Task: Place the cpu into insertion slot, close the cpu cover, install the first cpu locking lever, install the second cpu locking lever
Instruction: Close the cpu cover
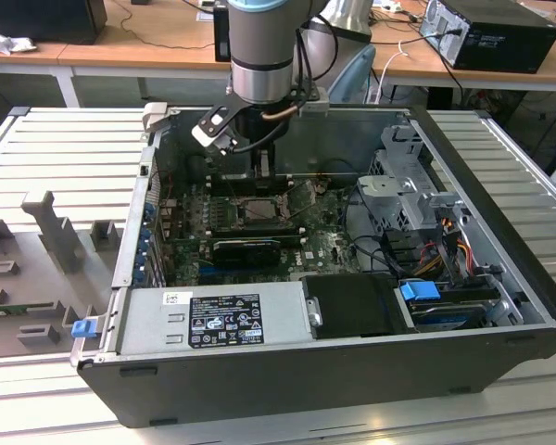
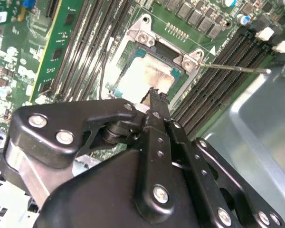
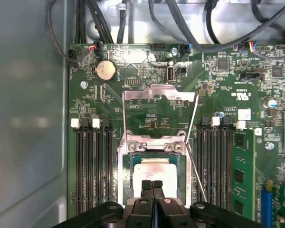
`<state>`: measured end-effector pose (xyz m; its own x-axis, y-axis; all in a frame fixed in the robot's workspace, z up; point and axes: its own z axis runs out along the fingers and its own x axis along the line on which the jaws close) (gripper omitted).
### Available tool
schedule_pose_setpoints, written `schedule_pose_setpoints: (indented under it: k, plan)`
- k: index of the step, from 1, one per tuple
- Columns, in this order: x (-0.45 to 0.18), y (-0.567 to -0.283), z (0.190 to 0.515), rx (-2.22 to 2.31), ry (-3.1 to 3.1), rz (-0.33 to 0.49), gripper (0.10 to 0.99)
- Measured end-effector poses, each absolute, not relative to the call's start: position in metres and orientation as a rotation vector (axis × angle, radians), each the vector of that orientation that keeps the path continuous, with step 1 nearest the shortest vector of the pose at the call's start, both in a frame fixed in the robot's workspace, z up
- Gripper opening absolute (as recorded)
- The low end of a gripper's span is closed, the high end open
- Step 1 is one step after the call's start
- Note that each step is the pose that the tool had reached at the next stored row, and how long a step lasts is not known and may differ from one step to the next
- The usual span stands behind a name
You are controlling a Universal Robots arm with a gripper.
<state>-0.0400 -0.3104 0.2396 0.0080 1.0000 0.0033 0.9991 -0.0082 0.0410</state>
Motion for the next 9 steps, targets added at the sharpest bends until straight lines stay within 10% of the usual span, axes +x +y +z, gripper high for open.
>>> schedule_pose_setpoints:
  k: [9]
  plan:
    - [-0.023, -0.314, 0.246, 2.211, 2.192, 0.047, 0.106]
